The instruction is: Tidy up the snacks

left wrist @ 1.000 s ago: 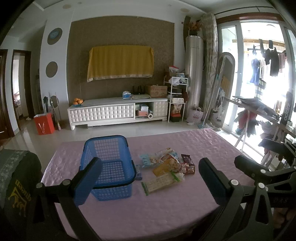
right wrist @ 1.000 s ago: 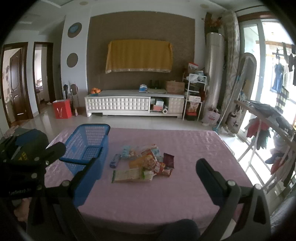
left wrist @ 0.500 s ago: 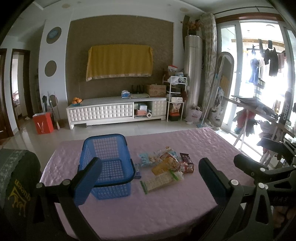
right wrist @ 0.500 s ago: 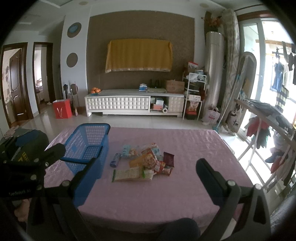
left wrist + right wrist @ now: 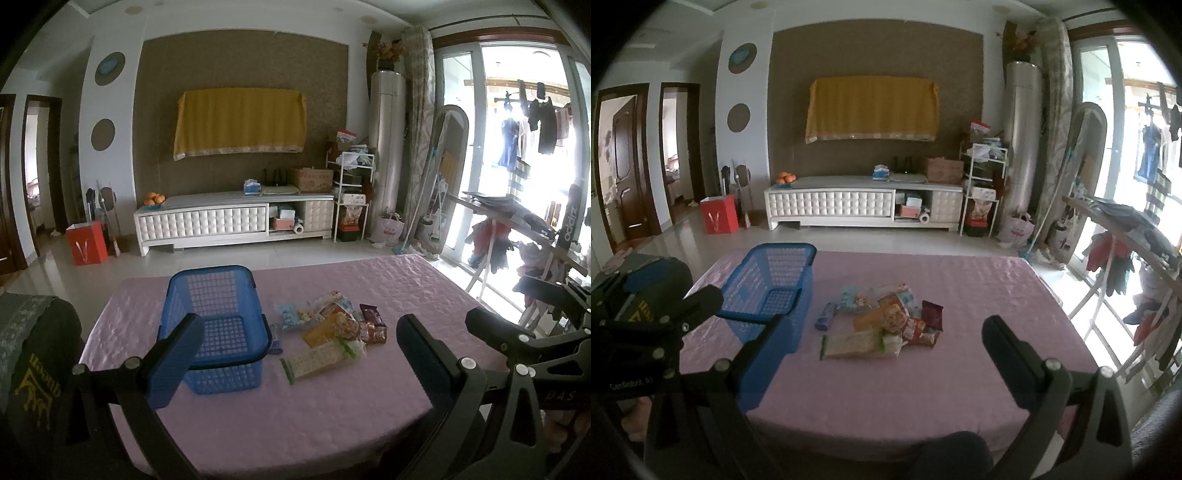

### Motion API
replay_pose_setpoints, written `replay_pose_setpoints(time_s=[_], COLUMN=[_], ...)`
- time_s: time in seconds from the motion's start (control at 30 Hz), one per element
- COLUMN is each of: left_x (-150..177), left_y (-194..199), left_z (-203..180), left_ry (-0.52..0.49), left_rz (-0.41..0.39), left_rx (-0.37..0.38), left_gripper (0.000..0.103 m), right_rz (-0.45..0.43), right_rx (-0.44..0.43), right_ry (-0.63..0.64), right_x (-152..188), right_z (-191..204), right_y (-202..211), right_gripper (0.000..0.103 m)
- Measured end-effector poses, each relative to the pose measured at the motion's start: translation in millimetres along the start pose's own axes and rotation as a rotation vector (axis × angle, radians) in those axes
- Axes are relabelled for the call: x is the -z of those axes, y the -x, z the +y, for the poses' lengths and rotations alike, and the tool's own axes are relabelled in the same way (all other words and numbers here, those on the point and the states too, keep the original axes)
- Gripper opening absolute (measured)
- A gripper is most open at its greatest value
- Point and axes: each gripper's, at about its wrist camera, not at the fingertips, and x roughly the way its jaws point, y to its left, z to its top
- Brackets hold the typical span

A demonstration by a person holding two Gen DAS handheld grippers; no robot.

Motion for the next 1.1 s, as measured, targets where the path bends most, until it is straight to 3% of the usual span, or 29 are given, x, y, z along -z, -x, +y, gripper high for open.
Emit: replay_pose_setpoints(time_s=[0.3,0.53,0.77,1.0,1.1], left_x=[-3,-22,-27,-13,-4], left_y=[-3,-34,-90,-145,-169], left_z=[0,-4,-13,-31,-39], left_ry=[-0.002,-0.010,-0.002,-0.059,-0.091], left_rz=[0.006,0.037,0.118,0.202,0.256], left_rx=[0.019,0.018,0.045,0.076,0.085], left_gripper=[0.103,0.103,0.103,0.102,0.096], right_rz=[0.012,-0.019,0.095,0.176,0.214], right_rx=[-0.021,0.049,0.014,-0.051,-0.069], right_ry=[-0.006,-0.010,-0.023,-0.046,-0.026], right_x=[-4,-18,-20,-4,3], right_z=[-5,-21,-51,-74,-79], right_y=[-4,-17,-67,-112,-132], right_gripper=[0.103,0.103,0.103,0.103,0.102])
